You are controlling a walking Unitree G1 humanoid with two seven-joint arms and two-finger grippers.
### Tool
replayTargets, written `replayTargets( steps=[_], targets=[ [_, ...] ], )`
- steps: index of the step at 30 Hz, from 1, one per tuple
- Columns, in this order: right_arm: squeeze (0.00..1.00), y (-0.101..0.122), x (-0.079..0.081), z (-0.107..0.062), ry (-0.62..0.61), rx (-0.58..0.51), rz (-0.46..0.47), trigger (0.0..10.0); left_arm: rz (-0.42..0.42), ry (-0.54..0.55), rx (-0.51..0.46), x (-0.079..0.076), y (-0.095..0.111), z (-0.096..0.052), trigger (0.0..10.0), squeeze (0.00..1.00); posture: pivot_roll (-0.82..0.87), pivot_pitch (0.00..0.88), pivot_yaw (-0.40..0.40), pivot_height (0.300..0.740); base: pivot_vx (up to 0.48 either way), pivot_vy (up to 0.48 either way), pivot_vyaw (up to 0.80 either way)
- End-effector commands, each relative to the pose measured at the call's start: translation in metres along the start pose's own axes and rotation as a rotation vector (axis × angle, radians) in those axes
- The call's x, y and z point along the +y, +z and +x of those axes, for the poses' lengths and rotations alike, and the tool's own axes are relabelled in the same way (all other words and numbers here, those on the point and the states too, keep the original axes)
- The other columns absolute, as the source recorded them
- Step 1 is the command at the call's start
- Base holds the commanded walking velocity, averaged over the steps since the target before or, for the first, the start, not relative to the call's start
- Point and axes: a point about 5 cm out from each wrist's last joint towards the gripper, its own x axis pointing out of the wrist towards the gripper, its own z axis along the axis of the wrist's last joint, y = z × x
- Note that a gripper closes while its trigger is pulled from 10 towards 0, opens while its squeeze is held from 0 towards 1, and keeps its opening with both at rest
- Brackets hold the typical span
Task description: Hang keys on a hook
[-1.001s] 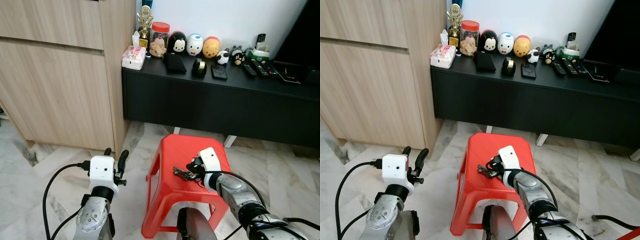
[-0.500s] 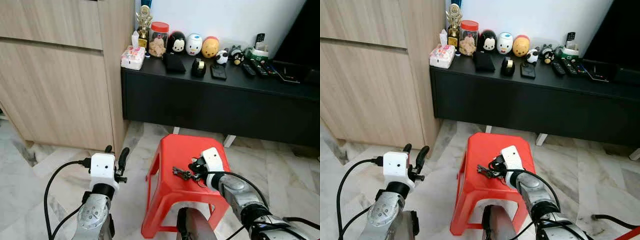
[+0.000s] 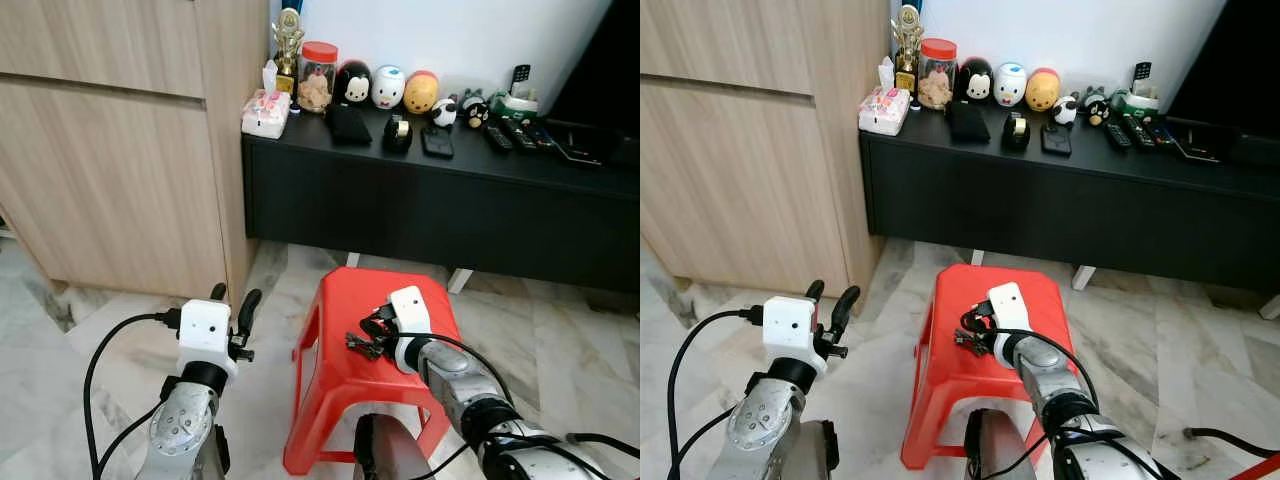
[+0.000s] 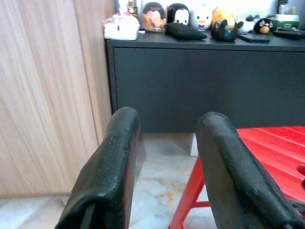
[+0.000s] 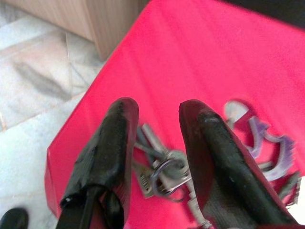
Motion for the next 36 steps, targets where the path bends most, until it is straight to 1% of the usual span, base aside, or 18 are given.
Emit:
replayTargets(
  steps=[1,4,8,9,13,14,15,24,28,31,36],
  targets=[
    [0.0,0.002,-0.004,0.0,-0.019,0.01,0.016,10.0,0.001,-0.02,0.006,-0.004,0.002,-0.002,10.0,0.0,0.09,0.07,-0.164,0.55,0.0,0.0,0.0],
    [0.0,-0.004,0.002,0.001,-0.001,0.044,0.022,10.0,-0.006,-0.029,0.015,-0.008,0.003,-0.007,10.0,0.0,0.09,0.084,-0.165,0.55,0.0,0.0,0.0],
    [0.0,-0.007,0.006,0.002,0.005,0.046,0.032,10.0,-0.011,-0.036,0.021,-0.011,0.004,-0.011,10.0,0.0,0.1,0.099,-0.168,0.55,0.0,0.0,0.0],
    [1.0,-0.007,0.007,0.002,0.006,0.046,0.039,10.0,-0.013,-0.038,0.024,-0.012,0.005,-0.012,10.0,0.0,0.09,0.106,-0.17,0.55,0.0,0.0,0.0],
    [1.0,-0.006,0.006,0.002,-0.004,0.044,0.034,10.0,-0.019,-0.041,0.029,-0.015,0.008,-0.014,10.0,0.0,0.09,0.123,-0.177,0.55,0.0,0.0,0.0],
    [0.78,-0.005,0.006,0.002,-0.006,0.042,0.03,10.0,-0.02,-0.04,0.03,-0.015,0.008,-0.014,10.0,0.0,0.09,0.125,-0.179,0.55,0.0,0.0,0.0],
    [0.0,-0.005,0.006,0.002,-0.008,0.042,0.026,10.0,-0.022,-0.04,0.032,-0.015,0.009,-0.014,10.0,0.0,0.09,0.125,-0.179,0.55,0.0,0.0,0.0],
    [0.0,0.002,-0.002,0.001,-0.06,0.008,0.028,10.0,-0.023,-0.031,0.04,-0.014,0.01,-0.016,10.0,0.0,0.08,0.14,-0.186,0.55,0.0,0.0,0.0],
    [0.0,0.005,-0.002,0.001,-0.055,-0.02,0.028,10.0,-0.02,-0.026,0.039,-0.014,0.011,-0.016,10.0,0.0,0.08,0.141,-0.185,0.55,0.0,0.0,0.0],
    [0.0,0.011,-0.003,0.001,-0.046,-0.058,0.033,10.0,-0.021,-0.026,0.038,-0.014,0.011,-0.016,10.0,0.0,0.08,0.141,-0.185,0.55,0.0,0.0,0.0],
    [0.0,0.013,-0.003,0.0,-0.038,-0.07,0.028,10.0,-0.023,-0.028,0.039,-0.015,0.011,-0.015,10.0,0.0,0.07,0.137,-0.184,0.55,0.0,0.0,0.0]
  ],
)
